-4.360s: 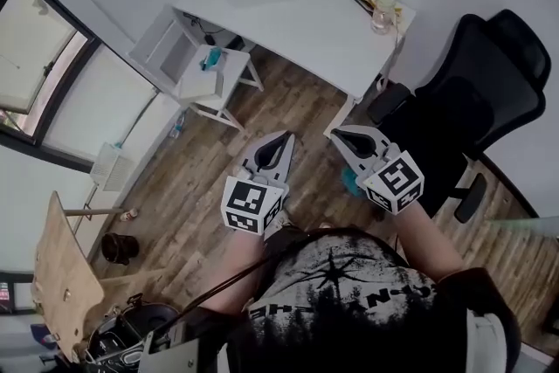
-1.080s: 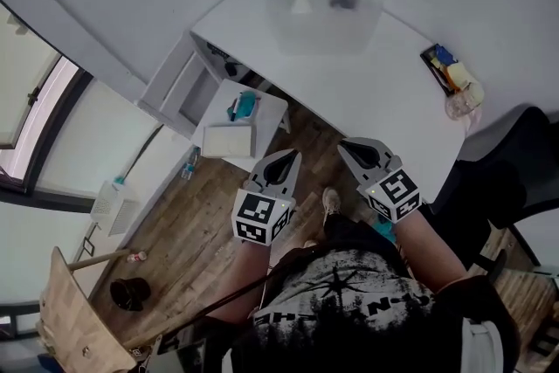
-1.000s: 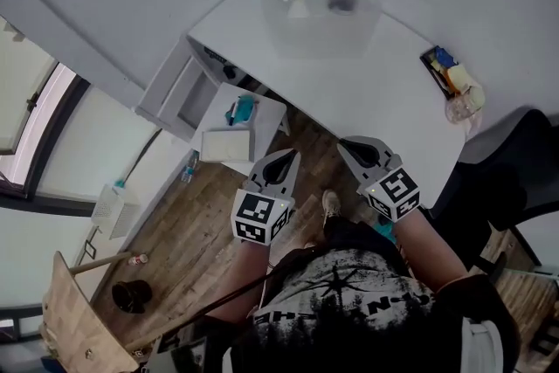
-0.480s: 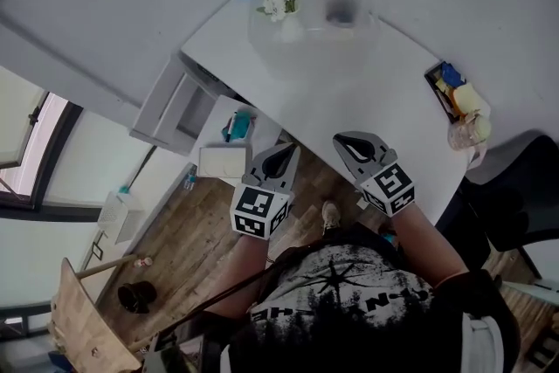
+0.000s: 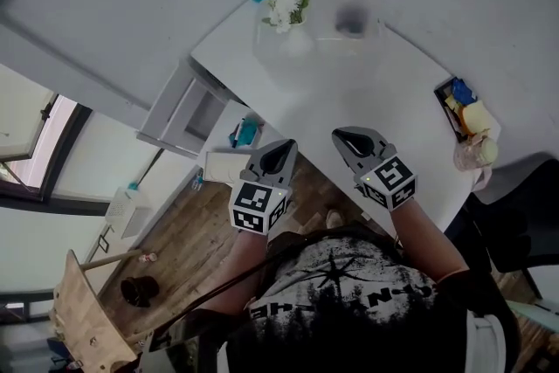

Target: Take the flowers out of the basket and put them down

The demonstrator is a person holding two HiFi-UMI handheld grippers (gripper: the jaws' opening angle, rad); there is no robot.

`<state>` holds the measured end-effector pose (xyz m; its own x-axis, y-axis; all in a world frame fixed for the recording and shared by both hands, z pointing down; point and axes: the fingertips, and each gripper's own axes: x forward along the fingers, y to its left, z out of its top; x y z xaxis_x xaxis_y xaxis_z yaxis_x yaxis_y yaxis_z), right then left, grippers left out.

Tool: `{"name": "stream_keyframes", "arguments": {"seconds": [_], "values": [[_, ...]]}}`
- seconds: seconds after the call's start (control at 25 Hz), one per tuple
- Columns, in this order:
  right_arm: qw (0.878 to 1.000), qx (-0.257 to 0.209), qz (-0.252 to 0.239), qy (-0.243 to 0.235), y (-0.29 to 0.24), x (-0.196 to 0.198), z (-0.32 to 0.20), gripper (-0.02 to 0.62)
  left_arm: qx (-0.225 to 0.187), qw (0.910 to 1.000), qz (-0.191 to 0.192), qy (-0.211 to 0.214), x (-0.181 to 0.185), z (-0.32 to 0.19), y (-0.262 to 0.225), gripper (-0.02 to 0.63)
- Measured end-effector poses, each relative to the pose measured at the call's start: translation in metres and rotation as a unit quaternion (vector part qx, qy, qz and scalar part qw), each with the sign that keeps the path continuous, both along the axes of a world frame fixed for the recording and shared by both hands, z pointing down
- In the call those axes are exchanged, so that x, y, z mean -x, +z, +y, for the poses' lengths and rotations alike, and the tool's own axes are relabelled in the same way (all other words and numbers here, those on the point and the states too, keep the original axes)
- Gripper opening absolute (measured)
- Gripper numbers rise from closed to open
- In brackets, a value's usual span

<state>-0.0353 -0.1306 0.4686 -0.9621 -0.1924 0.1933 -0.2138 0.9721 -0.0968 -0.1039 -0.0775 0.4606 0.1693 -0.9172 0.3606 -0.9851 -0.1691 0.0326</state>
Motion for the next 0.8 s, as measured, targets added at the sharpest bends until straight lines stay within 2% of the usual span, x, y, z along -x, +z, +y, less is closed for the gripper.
{"name": "stream_keyframes", "arguments": {"seconds": [0.2, 0.32, 0.64, 0.8], "values": [[1.000, 0.015, -0.003, -0.005, 0.005, 0.005, -0.009, 0.018, 0.002, 1.0000, -0.006, 0.000, 0.002, -0.012, -0.003, 0.011], [0.999, 0.040, -0.028, -0.011, -0.006, 0.012, -0.011, 0.018, 0.003, 1.0000, -0.008, 0.000, 0.009, -0.016, -0.004, 0.011], [0.999, 0.024, -0.020, 0.005, -0.010, 0.033, -0.036, 0.018, -0.005, 0.9999, 0.002, 0.015, 0.034, -0.046, -0.003, 0.011], [1.000, -0.006, -0.001, 0.022, -0.008, 0.049, -0.053, 0.018, -0.016, 0.9993, 0.007, 0.034, 0.054, -0.074, -0.007, 0.011]]}}
